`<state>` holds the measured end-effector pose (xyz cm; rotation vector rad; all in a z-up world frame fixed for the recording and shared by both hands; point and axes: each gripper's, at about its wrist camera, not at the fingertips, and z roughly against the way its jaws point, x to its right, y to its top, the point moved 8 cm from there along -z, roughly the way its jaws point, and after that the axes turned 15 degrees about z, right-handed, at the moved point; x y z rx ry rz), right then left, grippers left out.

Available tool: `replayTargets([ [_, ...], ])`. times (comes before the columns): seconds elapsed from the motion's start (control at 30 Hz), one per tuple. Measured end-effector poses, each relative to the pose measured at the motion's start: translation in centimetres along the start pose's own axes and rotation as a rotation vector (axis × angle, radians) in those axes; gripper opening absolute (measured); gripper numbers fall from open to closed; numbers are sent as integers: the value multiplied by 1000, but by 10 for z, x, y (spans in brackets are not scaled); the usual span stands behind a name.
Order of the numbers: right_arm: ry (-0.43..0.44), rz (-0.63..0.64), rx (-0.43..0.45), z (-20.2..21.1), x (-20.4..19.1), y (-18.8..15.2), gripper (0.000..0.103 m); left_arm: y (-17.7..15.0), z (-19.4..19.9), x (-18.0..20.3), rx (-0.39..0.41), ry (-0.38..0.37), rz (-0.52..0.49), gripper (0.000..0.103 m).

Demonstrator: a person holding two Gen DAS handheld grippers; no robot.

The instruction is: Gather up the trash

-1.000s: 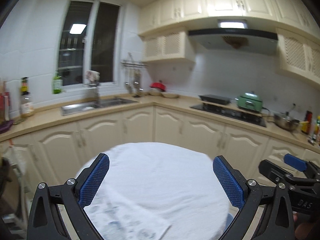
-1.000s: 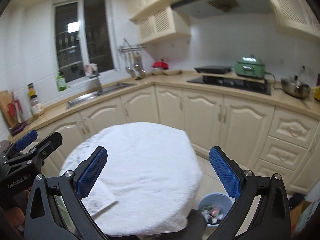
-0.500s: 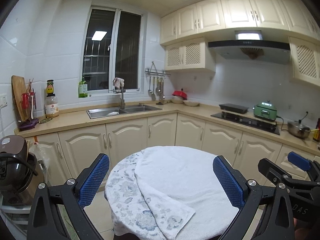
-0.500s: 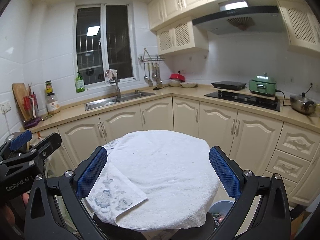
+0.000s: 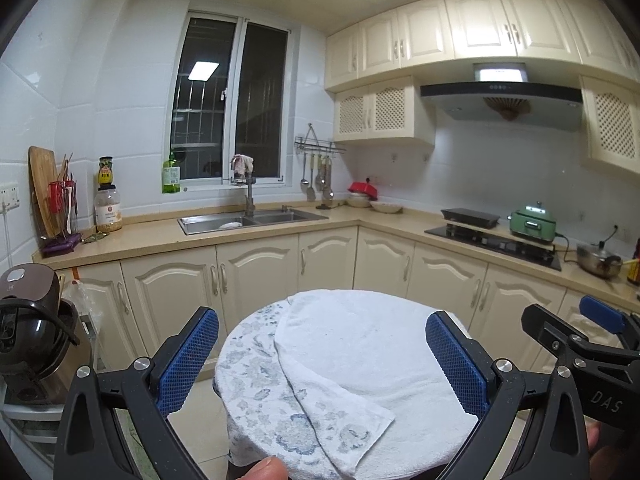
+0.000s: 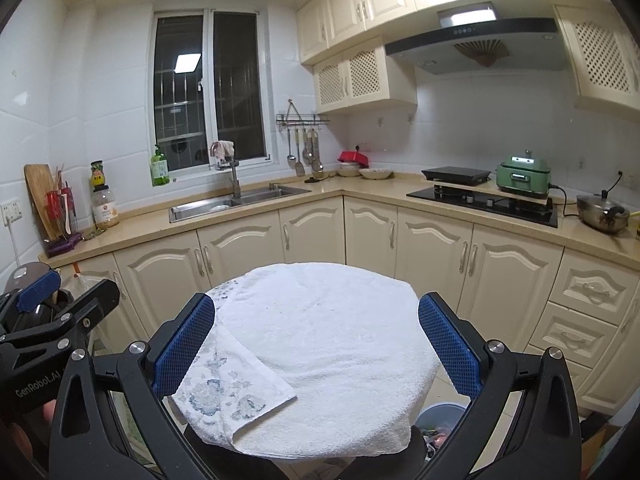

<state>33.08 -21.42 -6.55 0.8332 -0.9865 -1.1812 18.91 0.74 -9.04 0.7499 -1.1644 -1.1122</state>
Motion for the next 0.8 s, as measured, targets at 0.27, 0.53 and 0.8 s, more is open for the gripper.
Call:
replayTargets([
  [0.27,7,8,-1,1,-1,-1,103,-7,-2,1,-14,-23,33,102],
  [0.53,14,10,1,3,-1,-1,103,-9,1,9,5,-13,28,102],
  [0.8,9,5,0,2,1,0,103,-20,7,16,18,-29,23,102],
])
